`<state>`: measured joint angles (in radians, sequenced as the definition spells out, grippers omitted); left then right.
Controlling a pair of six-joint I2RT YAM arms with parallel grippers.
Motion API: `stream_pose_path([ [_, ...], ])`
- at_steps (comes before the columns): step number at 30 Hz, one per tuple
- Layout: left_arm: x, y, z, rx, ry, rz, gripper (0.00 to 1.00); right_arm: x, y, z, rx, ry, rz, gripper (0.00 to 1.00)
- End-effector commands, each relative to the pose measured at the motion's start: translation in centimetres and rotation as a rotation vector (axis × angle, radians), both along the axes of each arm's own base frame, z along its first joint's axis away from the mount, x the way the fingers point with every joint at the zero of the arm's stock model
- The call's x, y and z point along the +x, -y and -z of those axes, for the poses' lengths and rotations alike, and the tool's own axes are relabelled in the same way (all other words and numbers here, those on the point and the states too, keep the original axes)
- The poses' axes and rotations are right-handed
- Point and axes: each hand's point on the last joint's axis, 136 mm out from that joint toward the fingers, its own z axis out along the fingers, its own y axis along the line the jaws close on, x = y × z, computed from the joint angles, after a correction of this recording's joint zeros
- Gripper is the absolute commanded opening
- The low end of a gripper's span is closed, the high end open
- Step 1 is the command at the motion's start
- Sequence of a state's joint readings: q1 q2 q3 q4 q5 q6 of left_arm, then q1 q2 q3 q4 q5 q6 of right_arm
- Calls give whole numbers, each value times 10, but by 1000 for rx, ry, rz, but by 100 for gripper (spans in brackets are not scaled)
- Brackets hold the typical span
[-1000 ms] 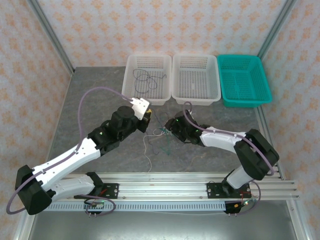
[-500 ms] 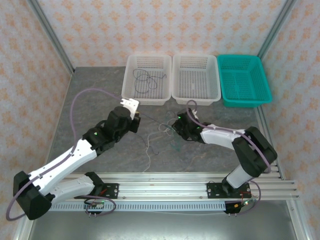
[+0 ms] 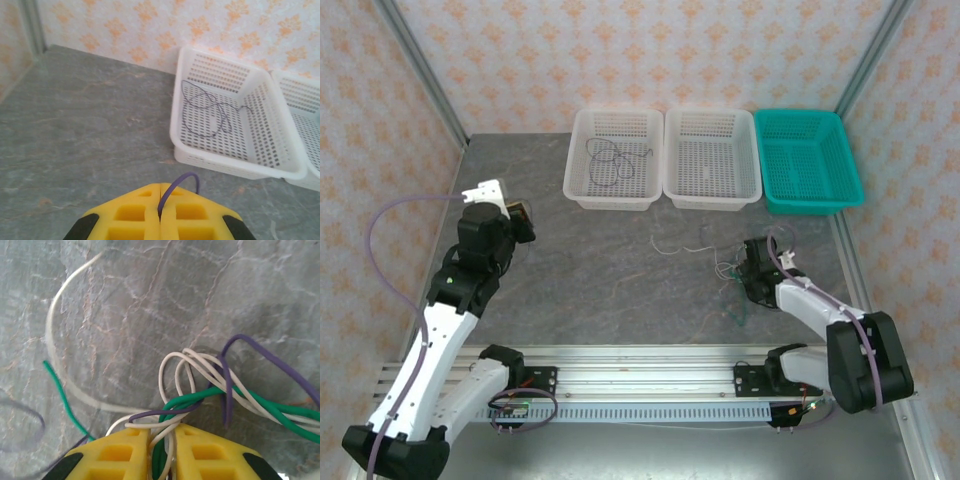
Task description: Untangle the cables
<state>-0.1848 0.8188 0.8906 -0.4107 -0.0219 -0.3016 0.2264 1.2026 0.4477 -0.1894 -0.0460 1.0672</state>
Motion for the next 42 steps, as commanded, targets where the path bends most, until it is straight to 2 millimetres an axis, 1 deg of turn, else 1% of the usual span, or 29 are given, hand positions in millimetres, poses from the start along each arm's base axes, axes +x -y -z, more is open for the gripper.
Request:
stream_pose_path([
  [1, 14, 36, 1, -126, 26, 162, 0, 6, -21, -6, 51, 6, -118, 21],
  [2, 16, 44, -1, -151, 36, 198, 0, 7, -24, -7, 54, 3, -132, 22],
  [4, 18, 56, -12, -191, 71, 254, 0, 8, -31, -13, 52, 10, -162, 23],
  [6, 17, 59, -31, -200, 110, 270, 0, 10, -37, -19, 54, 32, -177, 25],
  [8, 16, 60, -56, -194, 155, 285, 0, 12, -42, -23, 61, 49, -185, 26],
  [12, 11, 75, -126, -212, 275, 385, 0, 15, -45, -29, 68, 62, -190, 28],
  [15, 16, 83, -170, -208, 343, 426, 0, 18, -47, -31, 70, 67, -194, 28],
  [17, 23, 87, -197, -193, 399, 439, 0, 19, -48, -33, 69, 69, -196, 29],
  [19, 34, 91, -221, -177, 456, 444, 0, 19, -49, -33, 72, 71, -198, 28],
  [22, 57, 95, -247, -163, 524, 437, 0, 18, -50, -35, 74, 69, -200, 29],
  [24, 76, 98, -256, -151, 548, 433, 0, 16, -50, -34, 74, 61, -203, 29],
  [25, 88, 100, -259, -144, 552, 430, 0, 15, -49, -33, 71, 57, -204, 29],
  [26, 97, 101, -260, -137, 557, 428, 0, 15, -49, -40, 74, 80, -204, 29],
  [27, 109, 103, -260, -131, 557, 422, 0, 14, -48, -41, 74, 83, -204, 29],
  [30, 143, 109, -252, -113, 540, 412, 0, 10, -45, -44, 64, 90, -200, 29],
  [32, 165, 112, -238, -104, 507, 400, 0, 8, -44, -46, 67, 99, -199, 29],
  [33, 177, 111, -228, -93, 478, 382, 0, 7, -45, -47, 70, 103, -199, 29],
  [36, 209, 106, -187, -62, 369, 303, 0, 5, -49, -50, 90, 113, -226, 29],
  [37, 219, 104, -171, -56, 328, 279, 4, 3, -50, -51, 94, 111, -237, 29],
  [38, 226, 104, -158, -50, 295, 269, 14, 3, -51, -52, 96, 112, -247, 29],
  [40, 234, 105, -131, -53, 228, 263, 41, 0, -54, -54, 100, 113, -277, 30],
  [41, 235, 106, -124, -59, 212, 265, 56, 0, -56, -55, 102, 116, -289, 30],
  [42, 233, 107, -119, -68, 206, 269, 67, 0, -57, -57, 104, 121, -303, 30],
])
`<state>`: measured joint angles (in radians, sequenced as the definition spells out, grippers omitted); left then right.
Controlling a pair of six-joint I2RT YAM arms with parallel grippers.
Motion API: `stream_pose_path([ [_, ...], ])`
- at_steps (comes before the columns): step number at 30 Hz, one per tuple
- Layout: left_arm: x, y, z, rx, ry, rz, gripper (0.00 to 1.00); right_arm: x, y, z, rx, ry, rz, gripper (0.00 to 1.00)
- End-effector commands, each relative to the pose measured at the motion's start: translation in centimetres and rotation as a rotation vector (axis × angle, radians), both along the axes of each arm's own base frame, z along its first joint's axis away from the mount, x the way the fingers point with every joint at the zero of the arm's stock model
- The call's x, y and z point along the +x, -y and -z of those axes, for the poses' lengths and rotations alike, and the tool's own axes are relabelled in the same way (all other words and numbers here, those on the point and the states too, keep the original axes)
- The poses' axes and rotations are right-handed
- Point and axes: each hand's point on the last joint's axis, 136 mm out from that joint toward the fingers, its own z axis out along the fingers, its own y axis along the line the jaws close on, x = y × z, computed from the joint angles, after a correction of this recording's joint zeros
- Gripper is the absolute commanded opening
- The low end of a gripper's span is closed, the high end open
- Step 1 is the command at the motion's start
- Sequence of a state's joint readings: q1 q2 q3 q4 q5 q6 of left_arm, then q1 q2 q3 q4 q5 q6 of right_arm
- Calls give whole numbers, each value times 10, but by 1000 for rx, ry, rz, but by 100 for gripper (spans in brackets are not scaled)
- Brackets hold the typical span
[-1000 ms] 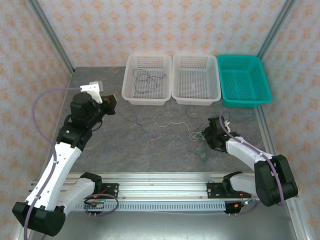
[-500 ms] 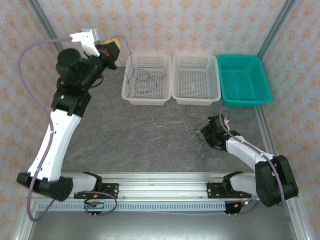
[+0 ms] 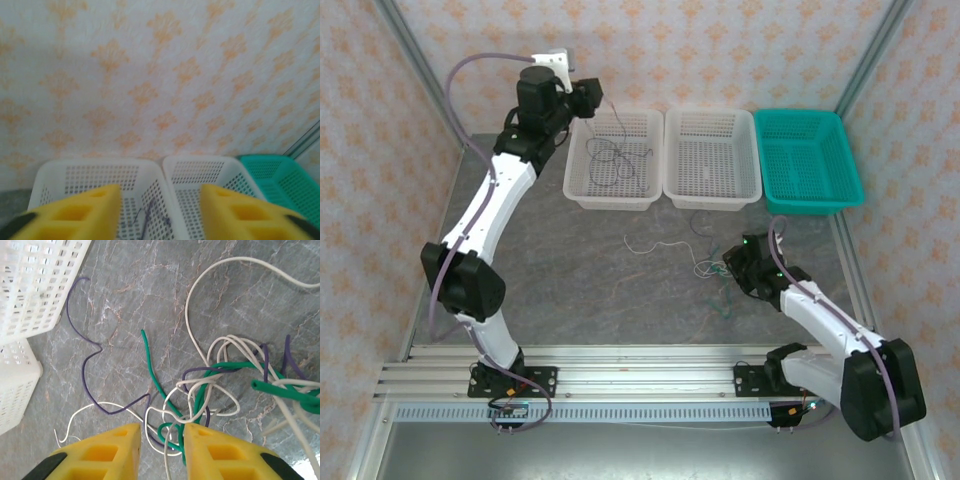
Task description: Untangle the cables
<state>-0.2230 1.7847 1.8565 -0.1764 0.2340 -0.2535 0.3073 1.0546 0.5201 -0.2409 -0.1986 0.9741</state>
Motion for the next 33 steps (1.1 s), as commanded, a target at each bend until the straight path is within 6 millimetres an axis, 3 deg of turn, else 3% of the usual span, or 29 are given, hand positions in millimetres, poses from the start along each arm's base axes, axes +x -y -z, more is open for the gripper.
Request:
stream_pose_path([
  [1, -11, -4, 0, -1, -11, -23, 76, -8, -6, -1, -12, -9, -71, 30],
  [7, -64, 2, -25, -62, 2, 36, 83, -1, -13, -9, -85, -11, -185, 38],
  [10, -106, 16, -35, -78, 13, 93, 83, 5, -21, -14, -123, -30, -238, 42],
  [13, -146, 39, -30, -95, -8, 162, 83, 14, -30, -17, -170, -42, -284, 44],
  [16, -178, 59, -11, -111, -37, 206, 83, 24, -33, -18, -227, -47, -307, 44],
  [19, -203, 80, 19, -165, -100, 257, 83, 30, -19, -11, -314, -91, -256, 45],
  [22, -220, 95, 54, -156, -187, 271, 83, 22, 18, -4, -430, -179, -71, 59],
  [24, -230, 101, 78, -130, -242, 272, 83, 15, 27, 1, -431, -183, -6, 69],
  [30, -245, 101, 127, -107, -341, 245, 83, 4, 4, 41, -274, -246, -29, 73],
  [33, -246, 95, 141, -81, -368, 219, 83, 4, -1, 61, -249, -296, -29, 71],
])
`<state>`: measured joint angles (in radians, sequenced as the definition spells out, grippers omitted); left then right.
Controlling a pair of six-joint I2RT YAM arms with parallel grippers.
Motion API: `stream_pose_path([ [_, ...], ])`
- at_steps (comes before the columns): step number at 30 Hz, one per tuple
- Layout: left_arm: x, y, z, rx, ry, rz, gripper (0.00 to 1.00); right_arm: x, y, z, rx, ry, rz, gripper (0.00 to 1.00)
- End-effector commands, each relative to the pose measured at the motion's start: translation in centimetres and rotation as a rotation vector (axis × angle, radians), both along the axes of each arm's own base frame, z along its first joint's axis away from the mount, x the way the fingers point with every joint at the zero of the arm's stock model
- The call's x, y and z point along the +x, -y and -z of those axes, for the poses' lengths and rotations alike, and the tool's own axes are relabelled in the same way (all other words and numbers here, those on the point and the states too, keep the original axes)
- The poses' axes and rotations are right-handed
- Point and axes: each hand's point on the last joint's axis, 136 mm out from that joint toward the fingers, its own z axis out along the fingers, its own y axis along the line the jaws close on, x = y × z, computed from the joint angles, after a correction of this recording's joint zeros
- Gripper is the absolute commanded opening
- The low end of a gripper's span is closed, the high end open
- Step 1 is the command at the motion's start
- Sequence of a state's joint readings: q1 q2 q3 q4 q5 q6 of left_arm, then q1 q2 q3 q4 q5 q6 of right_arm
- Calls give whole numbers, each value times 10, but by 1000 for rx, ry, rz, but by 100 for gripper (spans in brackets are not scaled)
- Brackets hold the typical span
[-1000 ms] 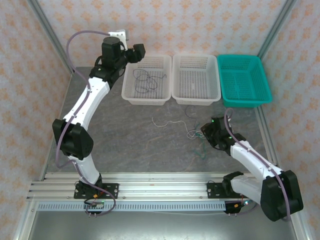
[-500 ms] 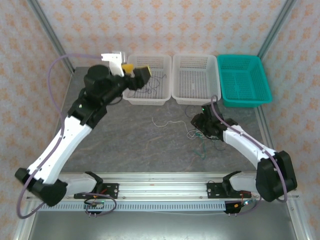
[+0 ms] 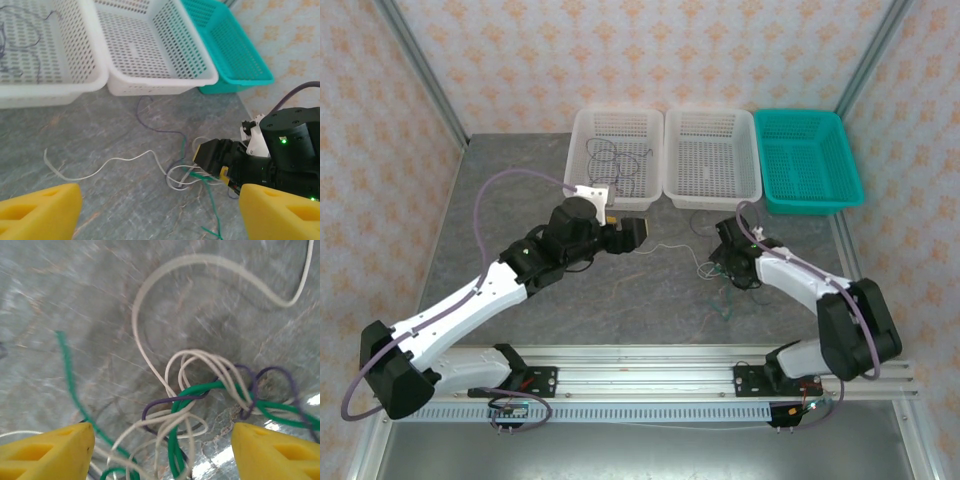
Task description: Untangle the cables
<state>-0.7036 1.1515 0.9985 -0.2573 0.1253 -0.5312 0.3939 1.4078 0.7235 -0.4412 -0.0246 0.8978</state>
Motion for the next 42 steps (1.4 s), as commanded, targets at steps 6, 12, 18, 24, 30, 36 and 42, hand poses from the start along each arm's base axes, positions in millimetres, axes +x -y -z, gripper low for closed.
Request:
stream_pose_path([
  [6, 0, -15, -2, 4, 4, -76, 83, 7, -6, 23, 35, -22, 34, 25],
  [12, 5, -19, 4, -51, -92, -180, 83, 14, -5, -14, 34, 126, -46, 0],
  [18, 6, 15, 21, -215, -266, -154, 84, 18, -36, -74, 157, 347, -259, 0],
  [24, 10, 10, 43, -211, -333, -235, 84, 16, -61, -128, 220, 496, -454, 0],
  [30, 8, 17, 63, -235, -386, -232, 83, 14, -87, -170, 283, 590, -605, 0],
  [36, 11, 14, 83, -250, -464, -322, 81, 11, -108, -198, 367, 679, -699, 0],
  [42, 18, 34, 104, -419, -570, -362, 79, 7, -119, -198, 447, 706, -722, 0],
])
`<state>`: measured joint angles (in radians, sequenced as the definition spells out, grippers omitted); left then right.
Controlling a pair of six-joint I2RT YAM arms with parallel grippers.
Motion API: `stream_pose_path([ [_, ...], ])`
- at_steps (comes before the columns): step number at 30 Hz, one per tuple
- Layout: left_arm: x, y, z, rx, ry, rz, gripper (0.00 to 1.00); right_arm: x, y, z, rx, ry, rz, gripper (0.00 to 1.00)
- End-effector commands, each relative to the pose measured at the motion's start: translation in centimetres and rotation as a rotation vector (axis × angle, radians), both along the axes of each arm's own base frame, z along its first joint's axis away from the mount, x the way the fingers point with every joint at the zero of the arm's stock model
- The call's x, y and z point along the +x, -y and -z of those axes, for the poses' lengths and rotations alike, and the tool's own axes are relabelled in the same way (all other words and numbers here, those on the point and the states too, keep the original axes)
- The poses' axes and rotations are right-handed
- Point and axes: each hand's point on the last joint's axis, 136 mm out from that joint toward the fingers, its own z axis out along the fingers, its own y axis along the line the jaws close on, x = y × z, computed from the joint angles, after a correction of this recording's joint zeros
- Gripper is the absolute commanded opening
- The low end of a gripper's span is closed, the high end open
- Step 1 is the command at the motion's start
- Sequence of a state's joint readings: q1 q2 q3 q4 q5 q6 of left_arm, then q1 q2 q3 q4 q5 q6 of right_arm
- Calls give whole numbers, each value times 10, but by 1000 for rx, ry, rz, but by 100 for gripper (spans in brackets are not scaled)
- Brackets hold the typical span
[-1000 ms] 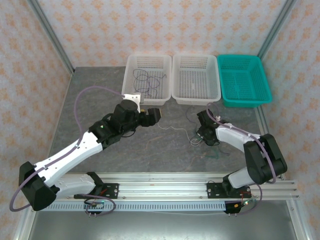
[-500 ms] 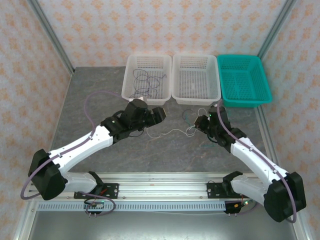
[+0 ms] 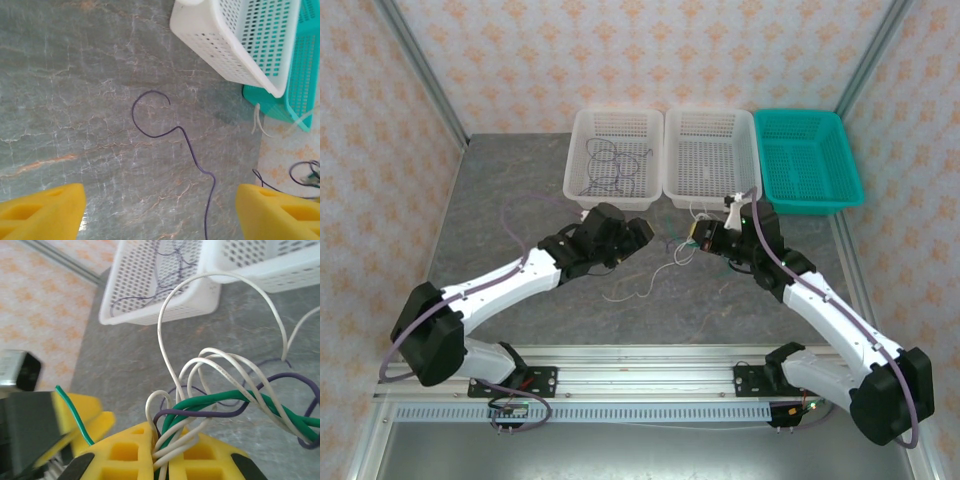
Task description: Untangle the cables
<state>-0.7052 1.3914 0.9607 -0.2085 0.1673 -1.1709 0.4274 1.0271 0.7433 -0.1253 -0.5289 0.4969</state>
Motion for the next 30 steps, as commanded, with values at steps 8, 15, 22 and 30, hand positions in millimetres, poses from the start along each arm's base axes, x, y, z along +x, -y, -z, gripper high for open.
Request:
stream_pose_path([
  [8, 18, 45, 22, -290, -90, -46, 78, -8, -17, -21, 114, 73, -91, 0],
  [15, 27, 53, 18, -308, -76, -43, 31, -9, -15, -14, 116, 60, -78, 0],
  [22, 28, 21, 1, -195, -20, -60, 0, 1, 14, 6, 20, 52, 93, 0],
  [30, 22, -72, -28, -47, 55, -211, 0, 2, 94, 71, -155, -109, 528, 7],
])
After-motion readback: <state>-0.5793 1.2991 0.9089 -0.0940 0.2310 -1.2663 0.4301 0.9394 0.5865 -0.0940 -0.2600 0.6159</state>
